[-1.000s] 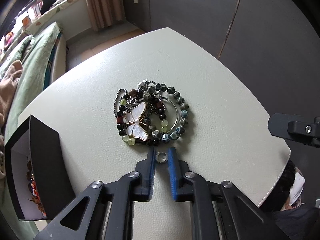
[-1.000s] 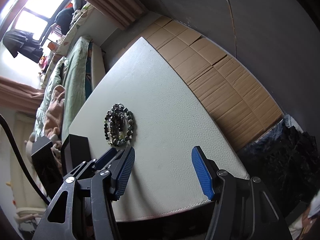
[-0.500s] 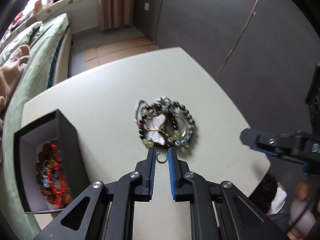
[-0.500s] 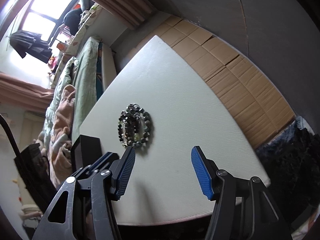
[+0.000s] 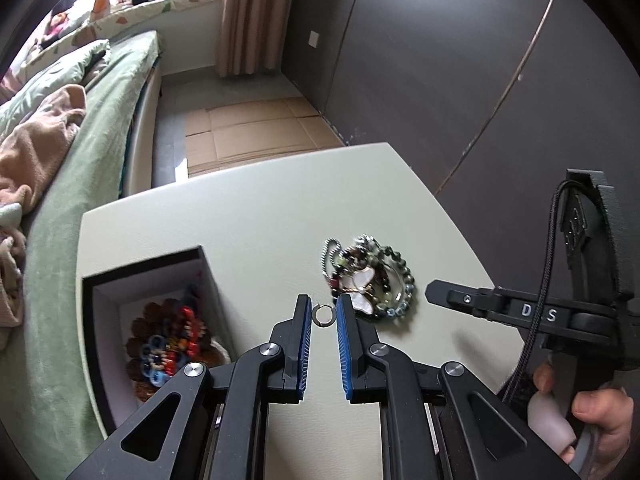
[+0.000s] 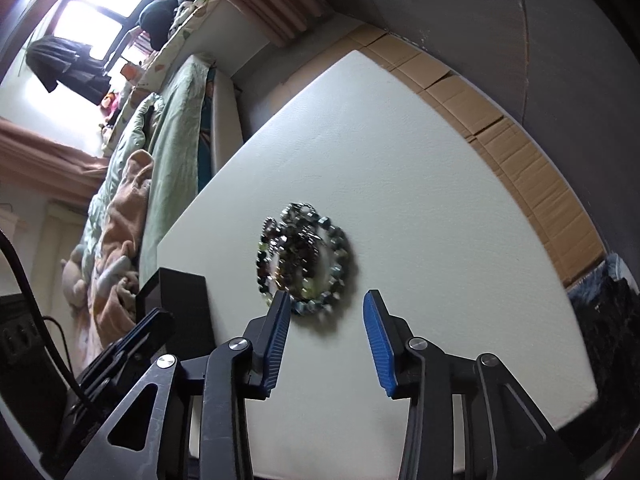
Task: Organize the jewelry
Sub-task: 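Close the left gripper on the small silver ring while the right gripper approaches the beaded bracelets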
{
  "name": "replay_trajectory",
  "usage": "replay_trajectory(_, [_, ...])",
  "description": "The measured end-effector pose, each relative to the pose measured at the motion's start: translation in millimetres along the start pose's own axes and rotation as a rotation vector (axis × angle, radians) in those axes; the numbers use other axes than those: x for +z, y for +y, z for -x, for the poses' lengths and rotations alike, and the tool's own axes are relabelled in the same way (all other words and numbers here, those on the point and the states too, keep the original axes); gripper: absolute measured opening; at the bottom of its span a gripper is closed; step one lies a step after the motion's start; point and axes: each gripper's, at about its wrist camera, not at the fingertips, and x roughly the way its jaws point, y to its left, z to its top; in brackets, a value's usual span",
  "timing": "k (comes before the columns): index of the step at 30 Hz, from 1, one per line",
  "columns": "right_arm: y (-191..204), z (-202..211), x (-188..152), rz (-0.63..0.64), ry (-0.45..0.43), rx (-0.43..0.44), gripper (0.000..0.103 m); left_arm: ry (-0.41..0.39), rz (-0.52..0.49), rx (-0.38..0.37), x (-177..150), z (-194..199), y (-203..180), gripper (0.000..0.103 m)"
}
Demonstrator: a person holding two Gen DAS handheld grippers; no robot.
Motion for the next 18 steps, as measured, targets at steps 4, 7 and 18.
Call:
replay_trajectory(4, [11.4, -6.2, 6.0, 0.022, -0.016, 0.012, 0.04, -0.015, 0.015, -0.003, 4.3, 5.7, 11.3, 0.013])
replay_trajectory(7, [17.8, -15.1, 8.7, 0.033, -0.004, 0.015, 0.035, -0.023, 0.022, -0.006, 6.5, 8.4, 17.1, 0.013])
replay_trajectory(18, [24.1, -39.5, 30.0, 0.006, -0.004, 0.0, 0.028, -0.037, 0.047, -0.023, 17.2, 10.2, 33.4, 0.013])
